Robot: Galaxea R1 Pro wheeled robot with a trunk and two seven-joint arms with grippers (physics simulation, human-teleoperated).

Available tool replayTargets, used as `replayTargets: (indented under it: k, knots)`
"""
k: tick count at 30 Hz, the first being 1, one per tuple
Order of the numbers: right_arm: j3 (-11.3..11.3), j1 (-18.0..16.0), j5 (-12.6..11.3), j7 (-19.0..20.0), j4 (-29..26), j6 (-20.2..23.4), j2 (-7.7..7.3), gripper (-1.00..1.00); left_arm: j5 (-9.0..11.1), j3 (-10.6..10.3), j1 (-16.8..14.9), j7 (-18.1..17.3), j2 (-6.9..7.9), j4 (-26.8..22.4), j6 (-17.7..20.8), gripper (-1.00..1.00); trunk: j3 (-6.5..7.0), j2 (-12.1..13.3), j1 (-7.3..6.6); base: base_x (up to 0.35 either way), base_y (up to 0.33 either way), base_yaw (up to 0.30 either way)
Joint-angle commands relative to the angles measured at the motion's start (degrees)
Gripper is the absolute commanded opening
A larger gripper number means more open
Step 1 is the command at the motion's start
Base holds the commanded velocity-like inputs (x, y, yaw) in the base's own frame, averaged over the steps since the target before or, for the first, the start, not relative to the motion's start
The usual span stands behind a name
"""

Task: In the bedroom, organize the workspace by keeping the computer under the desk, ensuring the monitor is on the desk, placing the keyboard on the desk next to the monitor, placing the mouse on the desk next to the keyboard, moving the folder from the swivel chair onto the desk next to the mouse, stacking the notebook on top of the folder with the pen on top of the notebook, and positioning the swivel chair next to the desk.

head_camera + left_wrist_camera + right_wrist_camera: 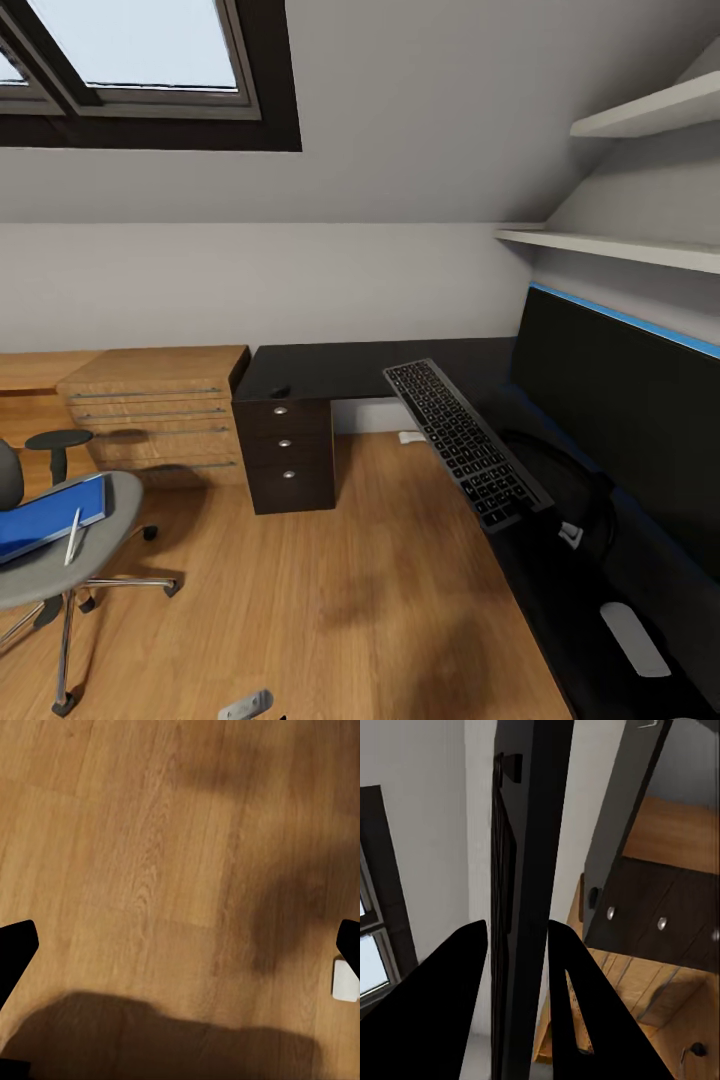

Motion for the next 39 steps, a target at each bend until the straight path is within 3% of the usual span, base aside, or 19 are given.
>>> replayTargets:
  k: [1, 6, 11, 39]
  knots:
    - [-0.2, 0.0, -0.5, -1.4, 0.1, 0.3, 0.01, -1.00, 0.5, -0.4, -0.1, 0.0, 0.02, 0.1, -0.3, 1.00, -0.06, 0.0, 0.00, 0.000, 0.000, 0.000]
    - [-1.4, 0.0, -1.2, -12.2, 0.0, -0.2, -0.13, -1.00, 0.5, -0.3, -0.1, 0.0, 0.02, 0.1, -0.3, 1.00, -0.06, 0.0, 0.00, 0.000, 0.000, 0.000]
    - [-3.2, 0.0, -1.6, -16.0, -0.1, -0.2, -0.16, -1.00, 0.5, -0.4, -0.1, 0.0, 0.02, 0.1, -0.3, 1.00, -0.06, 0.0, 0.00, 0.000, 0.000, 0.000]
    - [-4.1, 0.0, -1.9, -16.2, -0.1, -0.3, -0.26, -1.00, 0.6, -0.4, -0.1, 0.0, -0.14, 0.1, -0.3, 1.00, -0.06, 0.0, 0.00, 0.000, 0.000, 0.000]
